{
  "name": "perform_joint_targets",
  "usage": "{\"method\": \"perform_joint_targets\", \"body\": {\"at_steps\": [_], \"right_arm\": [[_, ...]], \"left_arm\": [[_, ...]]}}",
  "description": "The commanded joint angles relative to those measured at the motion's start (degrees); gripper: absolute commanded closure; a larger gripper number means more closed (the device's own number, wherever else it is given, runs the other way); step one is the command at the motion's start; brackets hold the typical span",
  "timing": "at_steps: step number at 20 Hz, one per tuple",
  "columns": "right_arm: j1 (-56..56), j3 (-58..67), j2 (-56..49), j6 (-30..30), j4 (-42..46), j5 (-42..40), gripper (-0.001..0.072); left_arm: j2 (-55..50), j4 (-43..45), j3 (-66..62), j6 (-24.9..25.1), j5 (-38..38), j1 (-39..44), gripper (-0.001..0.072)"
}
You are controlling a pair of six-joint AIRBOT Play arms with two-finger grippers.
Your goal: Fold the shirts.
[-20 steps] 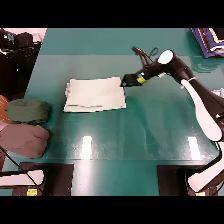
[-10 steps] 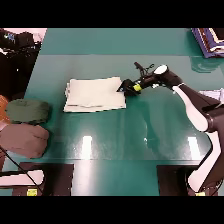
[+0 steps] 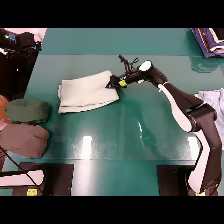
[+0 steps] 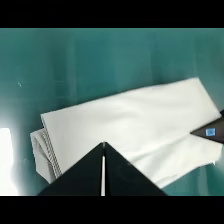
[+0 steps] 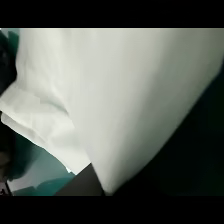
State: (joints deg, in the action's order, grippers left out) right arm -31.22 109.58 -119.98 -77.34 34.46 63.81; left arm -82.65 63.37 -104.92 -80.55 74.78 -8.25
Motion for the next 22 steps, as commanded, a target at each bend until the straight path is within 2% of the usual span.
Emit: {"method": "perform_joint_targets", "body": {"at_steps": [1, 8, 12, 16, 19, 22], "right_arm": [[3.4, 0.3, 4.9, -3.4, 7.2, -0.1, 0.07], [26.3, -15.2, 28.4, -5.2, 24.2, 4.0, 0.07], [42.2, -22.0, 37.0, -5.2, 24.5, 3.1, 0.07], [55.9, -23.6, 40.1, -3.9, 22.4, 1.5, 0.07], [61.7, -23.6, 40.0, -1.8, 17.3, 0.1, 0.07], [62.9, -19.9, 40.0, 0.5, 17.2, -0.6, 0.07]], "left_arm": [[0.0, 0.5, 0.0, 0.1, 1.4, 3.8, 0.0683], [0.0, 0.7, 0.0, 3.0, -0.2, 17.3, 0.0683], [0.0, 0.7, 0.0, 3.0, -2.4, 21.3, 0.0682], [0.0, 0.5, 0.0, 2.9, -5.0, 23.3, 0.0683], [0.0, 0.4, 0.0, 2.5, -5.3, 23.5, 0.0682], [0.0, 0.2, 0.0, 2.5, -5.3, 23.7, 0.0682]]}}
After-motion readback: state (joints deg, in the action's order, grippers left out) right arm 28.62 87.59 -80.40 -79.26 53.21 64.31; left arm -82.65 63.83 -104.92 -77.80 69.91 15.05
